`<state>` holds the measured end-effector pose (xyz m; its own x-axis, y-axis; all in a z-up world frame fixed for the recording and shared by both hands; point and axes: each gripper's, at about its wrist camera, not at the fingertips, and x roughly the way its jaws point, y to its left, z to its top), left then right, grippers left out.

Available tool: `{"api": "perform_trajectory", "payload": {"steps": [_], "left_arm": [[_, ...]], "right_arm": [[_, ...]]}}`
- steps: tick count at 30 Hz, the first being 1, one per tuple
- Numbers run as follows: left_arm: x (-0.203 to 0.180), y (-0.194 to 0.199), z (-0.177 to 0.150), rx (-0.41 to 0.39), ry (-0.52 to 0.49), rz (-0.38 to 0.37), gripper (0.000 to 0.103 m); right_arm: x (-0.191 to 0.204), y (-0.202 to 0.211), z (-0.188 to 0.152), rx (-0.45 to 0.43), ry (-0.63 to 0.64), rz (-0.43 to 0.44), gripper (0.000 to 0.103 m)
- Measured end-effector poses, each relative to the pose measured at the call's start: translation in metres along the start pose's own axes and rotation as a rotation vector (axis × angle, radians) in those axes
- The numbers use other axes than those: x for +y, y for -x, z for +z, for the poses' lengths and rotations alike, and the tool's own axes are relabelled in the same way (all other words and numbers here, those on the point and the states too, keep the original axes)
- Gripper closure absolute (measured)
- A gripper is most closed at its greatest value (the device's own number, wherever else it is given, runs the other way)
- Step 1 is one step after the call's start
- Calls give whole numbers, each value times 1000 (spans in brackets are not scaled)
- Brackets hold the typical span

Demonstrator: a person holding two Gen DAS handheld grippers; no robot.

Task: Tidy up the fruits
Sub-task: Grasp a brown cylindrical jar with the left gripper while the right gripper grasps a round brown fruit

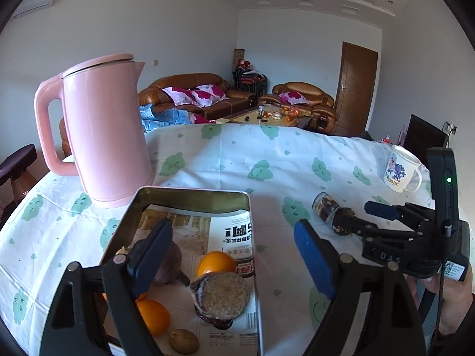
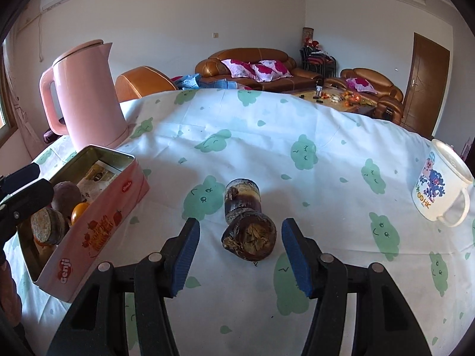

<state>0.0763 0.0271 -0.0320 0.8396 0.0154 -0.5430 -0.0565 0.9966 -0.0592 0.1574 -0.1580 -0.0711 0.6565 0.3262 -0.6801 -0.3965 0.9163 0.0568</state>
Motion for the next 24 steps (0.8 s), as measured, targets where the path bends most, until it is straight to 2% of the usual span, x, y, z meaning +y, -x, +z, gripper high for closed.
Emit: {"api": "perform_trajectory", "payload": {"steps": [7, 8, 9, 10, 15, 19, 24], "left_arm": [[-18, -9, 10, 11, -35, -2, 14], [-21, -11, 12, 16, -38, 0, 14], [-24, -13, 13, 19, -43, 0, 14], [-27, -14, 14, 20, -48, -1, 14], [-47, -22, 17, 35, -79, -10, 14], [-67, -38, 20, 63, -92, -29, 14], [-92, -70, 21, 144, -76, -82, 14]], "right_arm": [[-11, -20, -1, 57, -40, 51, 44], [-12, -21, -2, 65, -41, 52, 46], [-13, -23, -3, 76, -42, 48, 53], [-16, -23, -3, 77, -55, 63, 56], [-34, -12, -6, 46, -116, 95, 57], [-55, -8, -7, 22, -144, 29, 57], [-84, 1, -9, -7, -182, -83, 57]]}}
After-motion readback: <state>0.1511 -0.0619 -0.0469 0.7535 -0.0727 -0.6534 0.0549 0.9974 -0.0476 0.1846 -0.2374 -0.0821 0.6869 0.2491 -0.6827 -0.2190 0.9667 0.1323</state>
